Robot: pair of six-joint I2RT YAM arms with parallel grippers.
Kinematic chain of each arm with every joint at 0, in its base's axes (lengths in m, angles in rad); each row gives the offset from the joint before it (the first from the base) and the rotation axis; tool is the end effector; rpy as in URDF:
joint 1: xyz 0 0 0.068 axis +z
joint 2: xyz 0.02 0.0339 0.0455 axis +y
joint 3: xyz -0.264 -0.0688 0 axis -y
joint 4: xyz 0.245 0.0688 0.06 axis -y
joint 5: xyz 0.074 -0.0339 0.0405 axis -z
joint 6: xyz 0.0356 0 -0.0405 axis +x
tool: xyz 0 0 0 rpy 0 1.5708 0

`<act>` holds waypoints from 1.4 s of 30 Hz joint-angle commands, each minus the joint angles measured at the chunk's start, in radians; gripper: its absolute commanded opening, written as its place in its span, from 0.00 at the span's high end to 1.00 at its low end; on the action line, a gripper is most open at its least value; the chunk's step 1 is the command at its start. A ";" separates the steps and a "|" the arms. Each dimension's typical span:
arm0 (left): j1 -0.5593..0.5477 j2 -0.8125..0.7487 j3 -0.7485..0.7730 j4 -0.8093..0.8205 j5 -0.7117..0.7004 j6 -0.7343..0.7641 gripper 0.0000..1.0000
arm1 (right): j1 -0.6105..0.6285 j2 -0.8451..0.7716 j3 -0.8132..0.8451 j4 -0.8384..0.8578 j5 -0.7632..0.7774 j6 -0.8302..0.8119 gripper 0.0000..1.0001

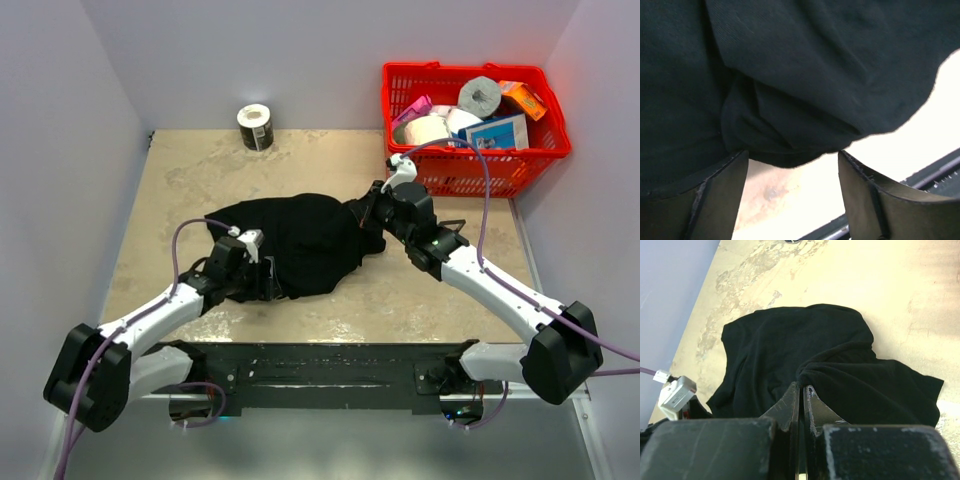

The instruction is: Pin the brooch onto the clothing

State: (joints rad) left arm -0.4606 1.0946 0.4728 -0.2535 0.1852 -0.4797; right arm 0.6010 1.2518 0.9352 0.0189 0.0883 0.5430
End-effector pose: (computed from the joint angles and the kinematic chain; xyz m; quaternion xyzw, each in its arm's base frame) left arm 0.1789 -0.0961 0.1705 0.0226 0.9364 -0.2312 0.2631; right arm 0.2437 0.1633 0.3128 0.0029 0.8038 0.2916 0.5185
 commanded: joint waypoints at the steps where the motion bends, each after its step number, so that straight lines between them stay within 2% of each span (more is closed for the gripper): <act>1: -0.004 0.050 -0.016 0.083 -0.032 -0.010 0.28 | -0.004 -0.032 0.033 0.036 0.021 0.000 1.00; 3: -0.004 0.070 -0.022 0.103 -0.026 -0.008 0.34 | -0.004 -0.032 0.031 0.035 0.019 -0.002 1.00; 4: -0.004 0.074 -0.023 0.114 -0.024 -0.010 0.45 | -0.006 -0.034 0.033 0.035 0.021 0.000 1.00; 5: -0.004 0.073 -0.023 0.115 -0.023 -0.011 0.52 | -0.004 -0.035 0.033 0.033 0.019 -0.002 1.00; 6: -0.004 0.068 -0.023 0.118 -0.023 -0.013 0.66 | -0.004 -0.038 0.031 0.032 0.022 0.000 1.00; 9: -0.004 0.038 -0.008 0.120 -0.030 -0.014 0.85 | -0.006 -0.049 0.039 0.024 0.036 -0.005 1.00; 13: -0.004 -0.051 0.033 0.082 -0.110 -0.008 0.98 | -0.004 -0.097 0.045 0.010 0.076 -0.029 1.00; 19: -0.003 -0.203 0.174 -0.001 -0.355 0.033 1.00 | -0.004 -0.181 0.129 -0.045 0.175 -0.121 1.00; 25: 0.000 -0.314 0.364 -0.052 -0.501 0.116 1.00 | -0.004 -0.261 0.237 -0.092 0.219 -0.201 1.00; 27: 0.000 -0.338 0.440 -0.055 -0.552 0.173 1.00 | -0.004 -0.282 0.278 -0.091 0.205 -0.221 1.00; 32: 0.000 -0.424 0.574 0.057 -0.763 0.367 1.00 | -0.006 -0.339 0.396 -0.099 0.153 -0.278 1.00; 35: 0.000 -0.467 0.636 0.172 -0.773 0.450 1.00 | -0.004 -0.371 0.465 -0.076 0.091 -0.293 1.00; 39: -0.001 -0.487 0.701 0.348 -0.715 0.558 1.00 | -0.004 -0.384 0.580 -0.054 -0.008 -0.311 1.00; 42: 0.000 -0.461 0.791 0.364 -0.644 0.586 1.00 | -0.004 -0.376 0.657 -0.033 -0.087 -0.311 1.00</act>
State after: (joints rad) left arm -0.4610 0.6102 1.1622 -0.0620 -0.4923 -0.0097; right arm 0.6003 0.8871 1.4780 -0.1047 0.1165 0.2691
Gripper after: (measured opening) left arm 0.080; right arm 0.019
